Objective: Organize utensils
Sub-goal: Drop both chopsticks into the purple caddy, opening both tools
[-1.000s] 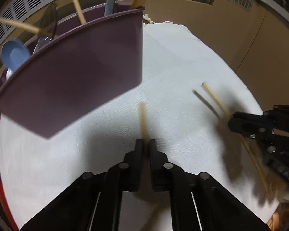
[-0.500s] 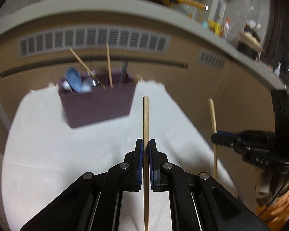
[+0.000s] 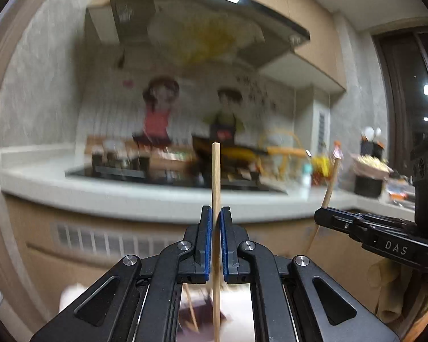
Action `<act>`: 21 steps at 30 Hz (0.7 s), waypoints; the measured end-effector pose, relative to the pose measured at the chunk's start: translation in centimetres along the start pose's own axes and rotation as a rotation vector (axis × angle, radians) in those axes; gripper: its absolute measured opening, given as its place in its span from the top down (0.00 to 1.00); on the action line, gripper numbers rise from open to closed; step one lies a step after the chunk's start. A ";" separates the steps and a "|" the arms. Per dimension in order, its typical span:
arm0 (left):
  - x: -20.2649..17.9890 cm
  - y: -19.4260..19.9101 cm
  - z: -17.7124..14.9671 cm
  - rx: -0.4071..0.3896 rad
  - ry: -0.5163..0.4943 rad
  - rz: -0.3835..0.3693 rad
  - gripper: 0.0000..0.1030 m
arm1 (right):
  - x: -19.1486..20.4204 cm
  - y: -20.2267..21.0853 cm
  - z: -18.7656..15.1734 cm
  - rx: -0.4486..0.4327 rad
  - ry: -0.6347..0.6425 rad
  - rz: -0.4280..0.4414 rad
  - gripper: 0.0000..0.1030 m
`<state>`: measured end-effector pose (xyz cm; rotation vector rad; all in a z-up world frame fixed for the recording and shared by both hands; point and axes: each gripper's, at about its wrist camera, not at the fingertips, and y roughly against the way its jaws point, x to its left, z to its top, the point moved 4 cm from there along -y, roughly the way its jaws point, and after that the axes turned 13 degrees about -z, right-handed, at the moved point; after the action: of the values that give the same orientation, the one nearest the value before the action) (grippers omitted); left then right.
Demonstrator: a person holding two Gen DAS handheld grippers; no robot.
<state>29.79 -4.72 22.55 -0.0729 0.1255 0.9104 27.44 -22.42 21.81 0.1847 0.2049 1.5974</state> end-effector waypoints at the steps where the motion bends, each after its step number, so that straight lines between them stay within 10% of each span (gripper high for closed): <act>1: 0.6 -0.7 0.3 -0.026 -0.020 0.016 0.94 | 0.1 -0.8 0.6 -0.011 -0.003 -0.001 0.93; 10: 6.6 -6.1 -4.4 -0.008 -0.017 0.084 0.94 | 1.7 -10.1 -2.0 0.064 0.001 0.007 0.93; 21: 13.6 -10.2 -16.3 0.230 0.172 0.093 0.94 | 3.9 -19.2 -11.9 0.316 0.067 0.016 0.93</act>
<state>44.85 -2.26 4.66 0.0691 0.3950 0.9765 43.05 -18.08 5.57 0.3776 0.5095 1.5819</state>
